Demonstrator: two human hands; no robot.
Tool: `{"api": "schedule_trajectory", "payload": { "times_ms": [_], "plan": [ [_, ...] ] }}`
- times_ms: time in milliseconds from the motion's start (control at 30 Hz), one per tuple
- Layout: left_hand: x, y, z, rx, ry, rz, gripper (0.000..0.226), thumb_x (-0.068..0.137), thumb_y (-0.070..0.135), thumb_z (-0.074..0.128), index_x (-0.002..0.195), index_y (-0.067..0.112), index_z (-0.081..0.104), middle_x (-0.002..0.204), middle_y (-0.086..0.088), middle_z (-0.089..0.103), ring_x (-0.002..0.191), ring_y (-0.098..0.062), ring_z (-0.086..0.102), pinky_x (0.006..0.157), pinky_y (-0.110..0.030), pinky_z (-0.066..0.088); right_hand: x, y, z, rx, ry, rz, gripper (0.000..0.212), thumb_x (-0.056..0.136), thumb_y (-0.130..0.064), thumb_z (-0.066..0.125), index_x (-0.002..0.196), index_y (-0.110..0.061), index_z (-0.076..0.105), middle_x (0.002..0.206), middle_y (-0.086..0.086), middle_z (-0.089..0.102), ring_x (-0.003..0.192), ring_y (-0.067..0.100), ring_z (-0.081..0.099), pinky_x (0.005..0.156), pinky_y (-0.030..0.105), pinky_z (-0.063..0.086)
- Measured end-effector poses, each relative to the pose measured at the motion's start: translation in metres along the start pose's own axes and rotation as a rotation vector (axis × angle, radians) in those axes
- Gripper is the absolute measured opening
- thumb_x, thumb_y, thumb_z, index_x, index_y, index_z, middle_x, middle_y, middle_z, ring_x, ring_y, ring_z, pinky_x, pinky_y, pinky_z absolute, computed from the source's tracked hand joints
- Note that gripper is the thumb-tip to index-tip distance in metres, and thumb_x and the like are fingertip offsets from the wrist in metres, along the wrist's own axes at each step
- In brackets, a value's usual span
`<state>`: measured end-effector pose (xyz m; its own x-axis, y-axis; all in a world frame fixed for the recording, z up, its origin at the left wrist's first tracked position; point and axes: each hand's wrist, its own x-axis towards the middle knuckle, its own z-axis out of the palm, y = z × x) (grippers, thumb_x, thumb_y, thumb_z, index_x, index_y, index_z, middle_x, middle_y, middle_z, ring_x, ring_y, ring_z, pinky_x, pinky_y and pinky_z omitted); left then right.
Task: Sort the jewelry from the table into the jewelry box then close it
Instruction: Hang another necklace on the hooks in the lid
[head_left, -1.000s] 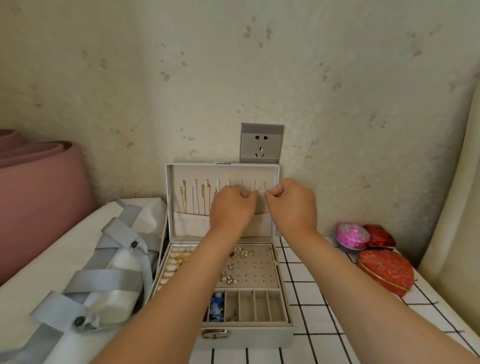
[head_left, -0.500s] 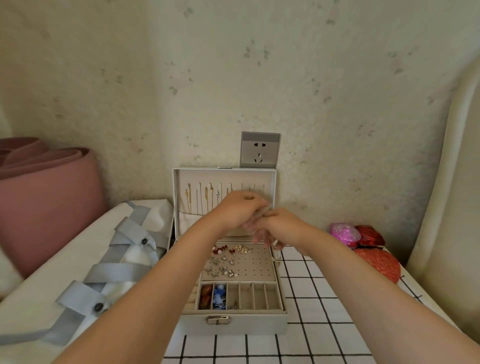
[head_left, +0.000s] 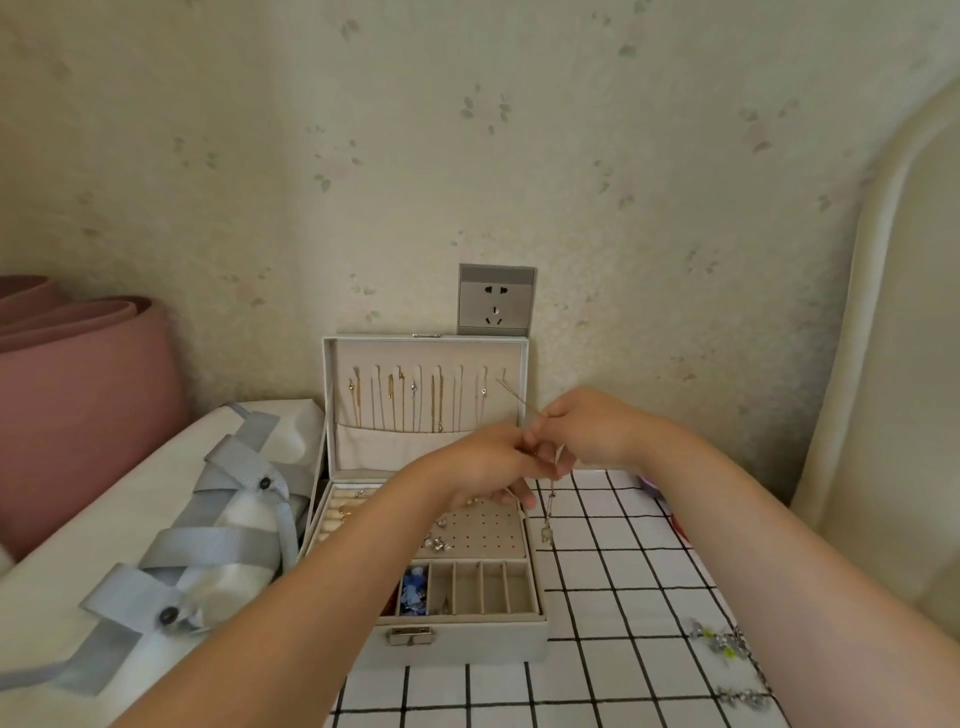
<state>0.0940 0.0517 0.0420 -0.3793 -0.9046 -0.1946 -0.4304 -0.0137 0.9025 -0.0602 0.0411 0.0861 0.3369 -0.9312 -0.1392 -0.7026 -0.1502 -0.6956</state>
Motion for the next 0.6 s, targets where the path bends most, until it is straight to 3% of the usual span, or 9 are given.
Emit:
{"api": "schedule_trajectory", "payload": {
  "times_ms": [167,267,400,500,600],
  "plan": [
    [0.004,-0.003,0.007,-0.091,-0.071,-0.129,0.027,0.096,0.021,0.061,0.12,0.009,0.059,0.103,-0.004,0.075,0.057,-0.008,0.054,0.05,-0.019,0.041,0.003,0.007,-0.005,0.108,0.056,0.017,0.019,0.097,-0.022,0.057,0.089,-0.021,0.075,0.09,-0.002,0.07,0.066,0.014,0.061,0.063,0.025,0.047],
    [0.003,-0.005,0.001,-0.123,-0.023,-0.147,0.022,0.097,0.018,0.06,0.113,0.004,0.065,0.097,-0.007,0.075,0.064,-0.011,0.064,0.056,-0.019,0.049,0.006,0.016,-0.006,0.062,0.065,0.049,0.015,0.095,-0.025,0.059,0.093,-0.02,0.074,0.088,-0.003,0.067,0.062,0.014,0.059,0.058,0.025,0.046],
    [-0.002,-0.001,-0.008,-0.07,0.025,-0.111,0.021,0.093,0.021,0.066,0.108,0.007,0.07,0.102,-0.008,0.075,0.081,-0.02,0.073,0.064,-0.023,0.054,0.01,0.026,0.006,-0.039,-0.107,0.192,0.023,0.095,-0.025,0.055,0.115,-0.019,0.066,0.098,0.001,0.066,0.061,0.015,0.059,0.059,0.025,0.048],
    [-0.002,0.002,-0.012,-0.054,0.103,-0.089,0.022,0.089,0.024,0.071,0.105,0.009,0.073,0.101,-0.012,0.074,0.077,-0.018,0.071,0.071,-0.029,0.057,0.012,0.032,0.019,-0.041,-0.266,0.158,0.027,0.09,-0.016,0.063,0.117,-0.018,0.065,0.1,0.002,0.066,0.063,0.014,0.06,0.062,0.028,0.051],
    [-0.002,0.004,-0.015,-0.059,0.167,-0.073,0.018,0.088,0.023,0.072,0.101,0.011,0.075,0.092,-0.009,0.074,0.07,-0.015,0.068,0.067,-0.026,0.059,0.013,0.031,0.029,-0.016,-0.299,0.089,0.019,0.09,-0.025,0.069,0.107,-0.016,0.07,0.087,-0.002,0.067,0.06,0.011,0.058,0.06,0.025,0.05]
  ]
}}
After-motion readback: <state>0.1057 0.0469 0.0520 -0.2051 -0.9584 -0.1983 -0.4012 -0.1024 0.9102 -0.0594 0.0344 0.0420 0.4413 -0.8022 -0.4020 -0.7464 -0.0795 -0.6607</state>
